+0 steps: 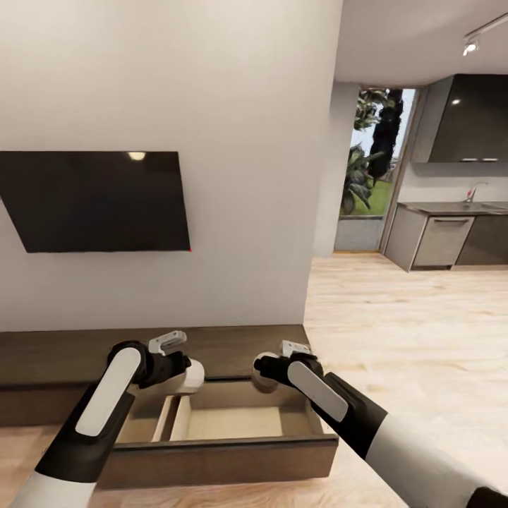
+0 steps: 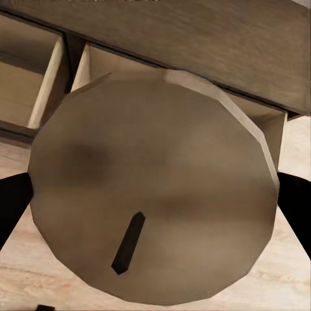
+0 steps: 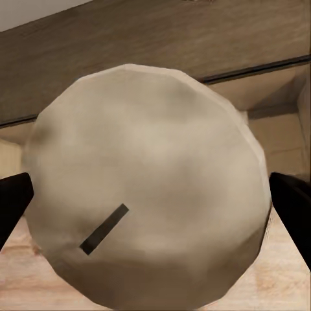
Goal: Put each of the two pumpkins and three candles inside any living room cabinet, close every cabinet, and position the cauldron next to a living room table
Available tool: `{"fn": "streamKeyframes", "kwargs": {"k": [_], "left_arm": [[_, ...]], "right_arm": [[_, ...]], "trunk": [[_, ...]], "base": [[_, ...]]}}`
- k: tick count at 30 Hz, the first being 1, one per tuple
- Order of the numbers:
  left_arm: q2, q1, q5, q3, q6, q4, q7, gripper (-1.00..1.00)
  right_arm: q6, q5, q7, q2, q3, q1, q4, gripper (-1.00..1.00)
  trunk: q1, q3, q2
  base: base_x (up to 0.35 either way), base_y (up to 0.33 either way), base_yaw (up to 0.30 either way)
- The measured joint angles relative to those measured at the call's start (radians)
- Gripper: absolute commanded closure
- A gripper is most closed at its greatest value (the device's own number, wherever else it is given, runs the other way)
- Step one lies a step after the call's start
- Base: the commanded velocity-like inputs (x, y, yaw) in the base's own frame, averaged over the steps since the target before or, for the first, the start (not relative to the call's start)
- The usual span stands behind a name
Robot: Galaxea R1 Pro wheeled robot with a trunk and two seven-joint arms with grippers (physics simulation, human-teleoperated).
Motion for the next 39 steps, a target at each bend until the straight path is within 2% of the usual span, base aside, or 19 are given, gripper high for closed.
{"fn": "streamKeyframes", "kwargs": {"k": [2, 4, 5, 7, 11, 17, 23, 24, 27, 29, 33, 35, 38, 39], "left_arm": [[-0.001, 0.000, 0.001, -0.015, -0.001, 0.003, 0.000, 1.00], [-0.001, 0.000, -0.001, -0.019, 0.001, 0.005, 0.000, 1.00], [-0.001, 0.000, -0.001, -0.020, 0.001, 0.007, 0.000, 1.00], [-0.002, -0.001, -0.002, -0.021, 0.002, 0.017, 0.000, 1.00], [-0.007, -0.001, -0.003, -0.021, 0.001, 0.024, 0.000, 1.00], [-0.006, -0.002, 0.011, -0.013, 0.000, 0.029, -0.016, 1.00], [-0.003, -0.006, -0.003, -0.010, 0.001, 0.058, -0.028, 1.00], [-0.002, -0.024, -0.004, -0.009, 0.001, 0.100, -0.028, 1.00], [-0.007, -0.095, -0.007, -0.008, 0.000, 0.297, -0.029, 1.00], [-0.008, -0.121, -0.007, -0.008, -0.027, 0.370, -0.031, 1.00], [-0.010, -0.142, -0.006, -0.009, -0.065, 0.437, -0.034, 1.00], [-0.020, -0.166, -0.006, -0.011, -0.073, 0.482, -0.051, 1.00], [-0.029, -0.178, -0.038, -0.012, -0.093, 0.566, -0.097, 1.00], [-0.031, -0.181, -0.063, -0.014, -0.124, 0.599, -0.141, 1.00]], "right_arm": [[0.003, 0.035, 0.000, 0.060, 0.001, -0.004, 0.068, 1.00], [0.002, 0.058, 0.001, 0.107, 0.001, -0.006, 0.119, 1.00], [0.003, 0.063, 0.001, 0.122, 0.000, -0.006, 0.130, 1.00], [0.027, 0.067, 0.000, 0.135, 0.000, -0.006, 0.138, 1.00], [0.076, 0.069, 0.000, 0.140, -0.002, -0.007, 0.141, 1.00], [0.083, 0.072, -0.002, 0.140, -0.002, -0.007, 0.141, 1.00], [0.084, 0.073, -0.009, 0.140, -0.002, -0.007, 0.141, 1.00], [0.084, 0.073, -0.009, 0.140, -0.003, -0.007, 0.141, 1.00], [0.084, 0.074, -0.011, 0.140, -0.003, -0.007, 0.141, 1.00], [0.084, 0.074, -0.013, 0.140, -0.003, -0.008, 0.142, 1.00], [0.086, 0.072, -0.015, 0.141, -0.002, -0.009, 0.151, 1.00], [0.088, 0.072, -0.014, 0.141, -0.003, -0.010, 0.155, 1.00], [0.117, 0.069, -0.016, 0.143, -0.002, -0.010, 0.162, 1.00], [0.135, 0.065, -0.016, 0.149, -0.002, -0.009, 0.165, 1.00]], "trunk": [[0.000, 0.000, 0.000], [0.000, 0.000, 0.000], [0.000, 0.000, 0.000], [0.000, 0.000, 0.000], [0.000, 0.000, 0.000], [0.000, 0.000, 0.000], [0.001, 0.000, 0.000], [0.001, 0.000, 0.000], [0.001, 0.000, 0.000], [0.001, 0.000, 0.000], [0.001, 0.000, 0.000], [0.001, 0.000, 0.000], [0.001, 0.000, 0.000], [0.001, 0.000, 0.000]], "base": [[0.308, -0.117, 0.000], [0.308, -0.112, 0.000], [0.300, -0.125, 0.000], [0.280, -0.151, 0.000], [0.268, -0.166, 0.000], [0.170, -0.112, 0.000], [0.011, -0.007, 0.000], [0.000, 0.000, 0.000], [0.000, 0.000, 0.000], [0.000, 0.000, 0.000], [0.000, 0.000, 0.000], [0.000, 0.000, 0.000], [0.000, 0.000, 0.000], [0.000, 0.000, 0.000]]}}
